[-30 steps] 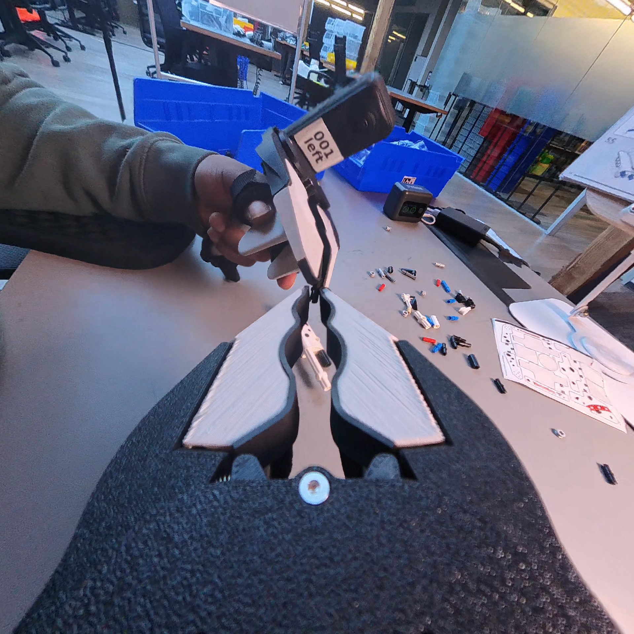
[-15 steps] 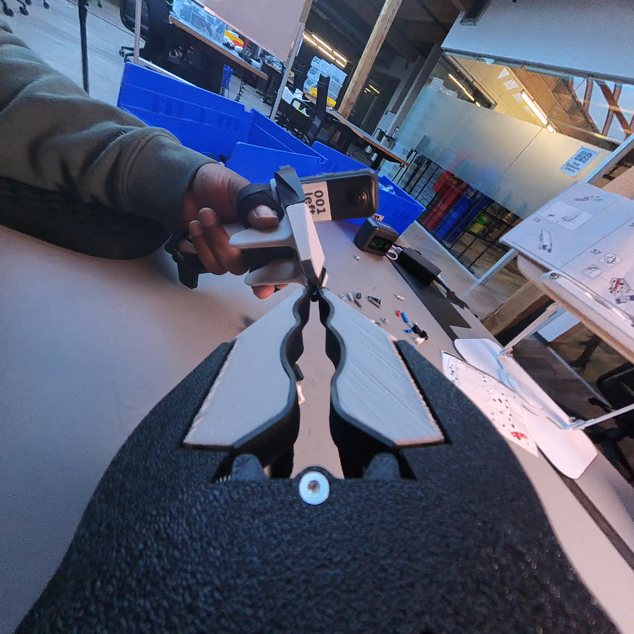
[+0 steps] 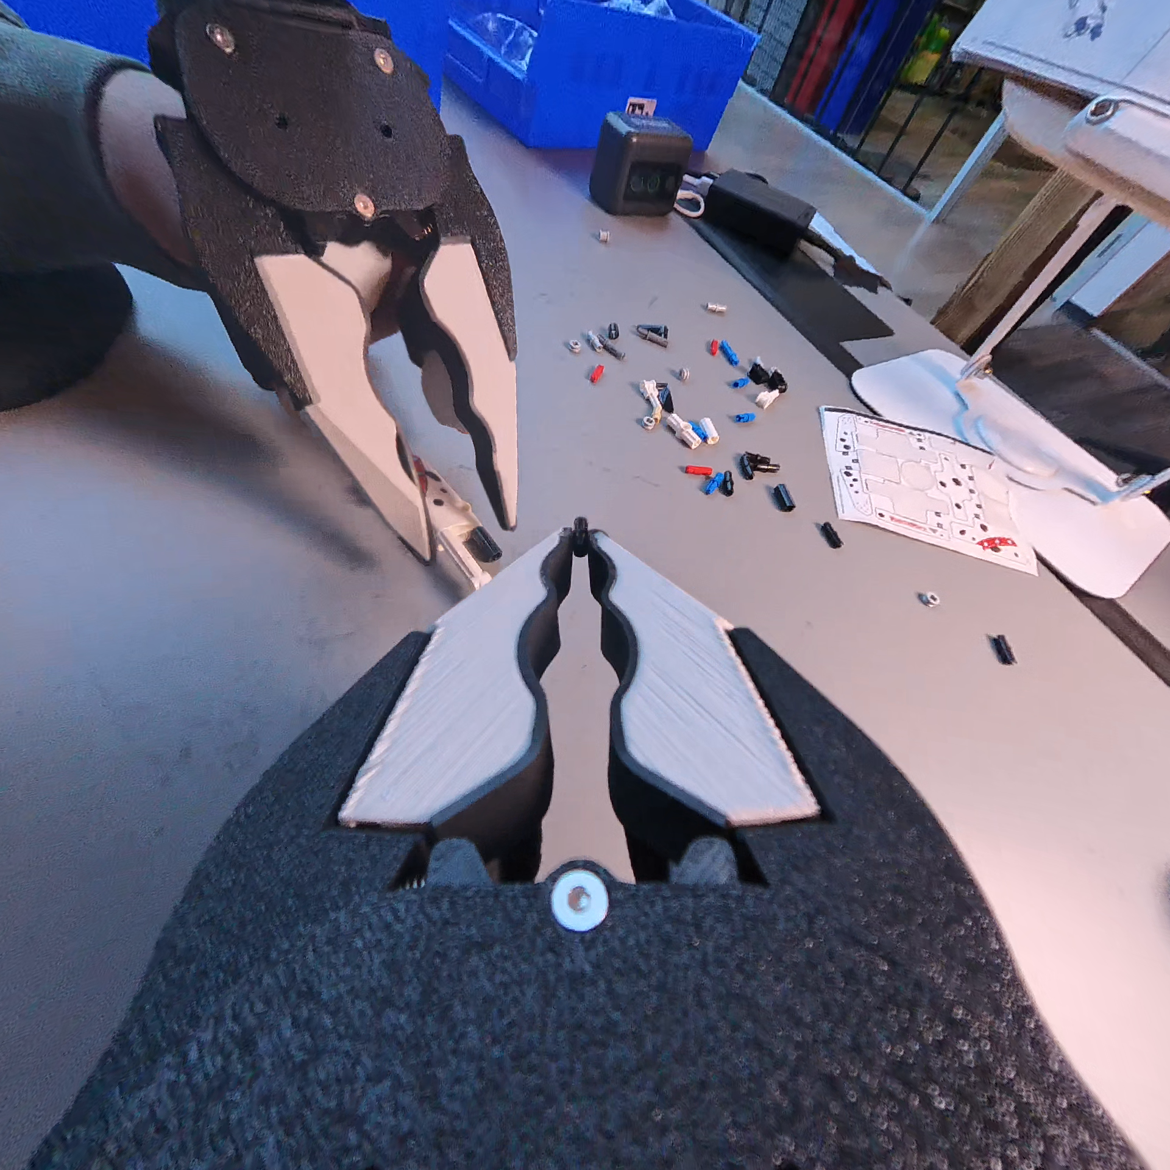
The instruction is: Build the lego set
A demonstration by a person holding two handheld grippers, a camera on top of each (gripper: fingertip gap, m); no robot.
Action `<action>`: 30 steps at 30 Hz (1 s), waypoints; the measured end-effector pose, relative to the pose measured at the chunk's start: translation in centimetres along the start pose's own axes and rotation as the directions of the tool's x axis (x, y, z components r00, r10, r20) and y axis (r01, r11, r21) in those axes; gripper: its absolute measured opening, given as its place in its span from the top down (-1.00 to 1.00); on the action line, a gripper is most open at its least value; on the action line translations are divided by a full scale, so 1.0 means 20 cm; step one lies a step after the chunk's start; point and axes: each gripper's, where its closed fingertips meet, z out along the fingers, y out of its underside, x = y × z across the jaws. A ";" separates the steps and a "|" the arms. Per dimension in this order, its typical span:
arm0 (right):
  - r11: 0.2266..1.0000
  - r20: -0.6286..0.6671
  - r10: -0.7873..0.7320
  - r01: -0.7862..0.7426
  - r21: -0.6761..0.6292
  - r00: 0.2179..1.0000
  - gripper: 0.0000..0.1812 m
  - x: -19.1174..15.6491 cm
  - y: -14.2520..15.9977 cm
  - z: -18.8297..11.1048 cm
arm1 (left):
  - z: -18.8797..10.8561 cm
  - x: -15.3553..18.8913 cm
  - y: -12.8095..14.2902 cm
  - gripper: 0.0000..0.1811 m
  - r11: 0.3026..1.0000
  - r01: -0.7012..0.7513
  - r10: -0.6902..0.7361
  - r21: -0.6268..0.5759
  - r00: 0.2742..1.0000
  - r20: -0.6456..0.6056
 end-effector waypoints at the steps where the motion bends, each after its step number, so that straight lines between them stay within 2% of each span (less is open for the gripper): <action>1: 1.000 0.002 0.010 -0.010 -0.004 1.000 0.96 0.00 0.00 0.00 | 0.03 0.00 0.03 0.65 0.999 -0.016 0.017 -0.046 1.000 0.003; 2: 1.000 0.001 0.019 -0.019 -0.002 1.000 0.96 0.00 0.00 0.00 | 0.05 -0.01 0.05 0.67 0.996 -0.029 0.031 -0.083 0.999 0.014; 4: 1.000 0.003 0.031 -0.031 0.005 1.000 0.96 0.00 0.00 0.00 | 0.05 -0.01 0.03 0.75 0.996 -0.035 0.036 -0.080 0.999 0.016; 7: 0.999 0.000 0.039 -0.039 0.021 0.999 0.96 0.01 -0.02 -0.01 | 0.06 -0.02 0.03 0.76 0.997 0.011 -0.009 -0.082 1.000 0.027; 9: 0.999 -0.006 0.035 -0.035 0.034 0.999 0.96 0.01 -0.03 -0.02 | 0.05 -0.03 -0.03 0.76 0.991 0.136 -0.136 0.003 0.991 -0.003; 12: 1.000 -0.024 0.008 -0.007 0.029 1.000 0.96 0.00 -0.04 -0.02 | 0.01 -0.05 -0.14 0.75 0.922 0.361 -0.349 0.141 0.932 -0.101; 16: 1.000 -0.041 0.019 -0.019 0.005 0.999 0.96 -0.01 -0.03 0.00 | -0.01 -0.10 -0.16 0.75 0.839 0.502 -0.484 0.209 0.865 -0.135; 20: 0.999 -0.051 0.041 -0.043 -0.031 0.998 0.96 -0.01 0.01 0.03 | -0.01 -0.11 -0.19 0.75 0.817 0.524 -0.513 0.241 0.851 -0.114; 25: 0.997 -0.066 0.052 -0.056 -0.055 0.996 0.96 -0.01 0.03 0.04 | 0.01 -0.11 -0.17 0.75 0.837 0.499 -0.505 0.224 0.862 -0.032; 30: 0.993 -0.051 0.057 -0.062 -0.104 0.997 0.96 -0.02 0.08 0.06 | 0.05 -0.07 -0.12 0.73 0.860 0.486 -0.492 0.154 0.871 -0.001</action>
